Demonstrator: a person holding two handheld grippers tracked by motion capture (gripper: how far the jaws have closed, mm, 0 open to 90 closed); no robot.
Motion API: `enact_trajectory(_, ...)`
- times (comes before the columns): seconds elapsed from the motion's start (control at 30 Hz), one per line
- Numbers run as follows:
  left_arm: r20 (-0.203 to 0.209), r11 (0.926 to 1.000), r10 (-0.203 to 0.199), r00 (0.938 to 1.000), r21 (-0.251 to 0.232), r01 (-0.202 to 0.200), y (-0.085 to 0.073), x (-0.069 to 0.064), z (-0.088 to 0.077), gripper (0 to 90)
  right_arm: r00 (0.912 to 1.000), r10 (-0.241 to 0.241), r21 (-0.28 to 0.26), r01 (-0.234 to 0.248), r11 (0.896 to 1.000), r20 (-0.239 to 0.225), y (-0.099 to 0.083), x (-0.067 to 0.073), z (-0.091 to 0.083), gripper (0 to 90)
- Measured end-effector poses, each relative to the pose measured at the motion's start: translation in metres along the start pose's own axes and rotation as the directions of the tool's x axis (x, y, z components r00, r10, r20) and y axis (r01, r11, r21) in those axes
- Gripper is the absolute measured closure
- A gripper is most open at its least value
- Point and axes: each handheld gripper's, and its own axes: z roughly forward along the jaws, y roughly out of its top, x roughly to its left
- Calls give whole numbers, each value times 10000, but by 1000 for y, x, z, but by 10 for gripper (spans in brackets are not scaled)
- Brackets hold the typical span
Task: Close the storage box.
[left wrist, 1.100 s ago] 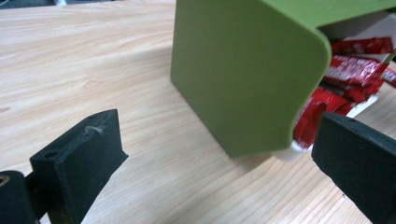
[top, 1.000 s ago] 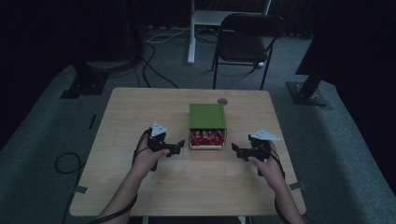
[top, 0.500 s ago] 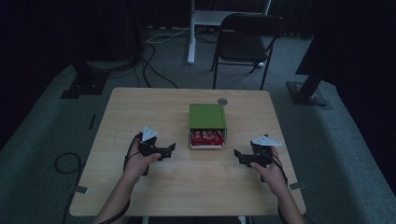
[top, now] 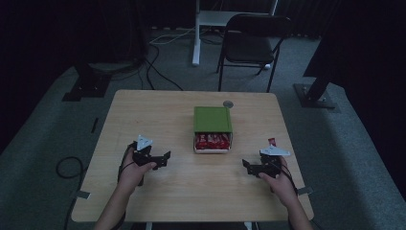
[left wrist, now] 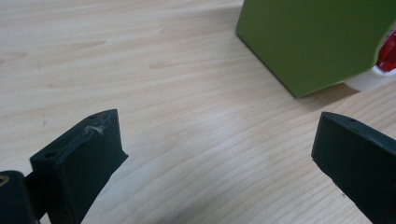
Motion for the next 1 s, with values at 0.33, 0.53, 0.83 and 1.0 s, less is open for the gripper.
enact_trajectory(0.33, -310, 9984, -540, 9981, 149, 545, -16, 15, -9, 26, 9999, -43, 197, 41, 9998, 101, -9, -1, -2, 102)
enact_trajectory(0.53, -617, 9970, -729, 9954, 209, 743, -21, 24, -15, 26, 9998, -65, 361, 57, 9993, 203, -17, -2, -4, 102)
enact_trajectory(0.83, -1088, 9941, -1041, 9886, 192, 1067, -29, 35, -26, 26, 9992, -63, 750, 34, 9972, 395, -29, -4, -7, 102)
enact_trajectory(1.0, -1363, 9903, -1361, 9813, 88, 1386, -34, 45, -32, 26, 9985, -159, 873, 113, 9961, 522, -31, -3, -8, 102)
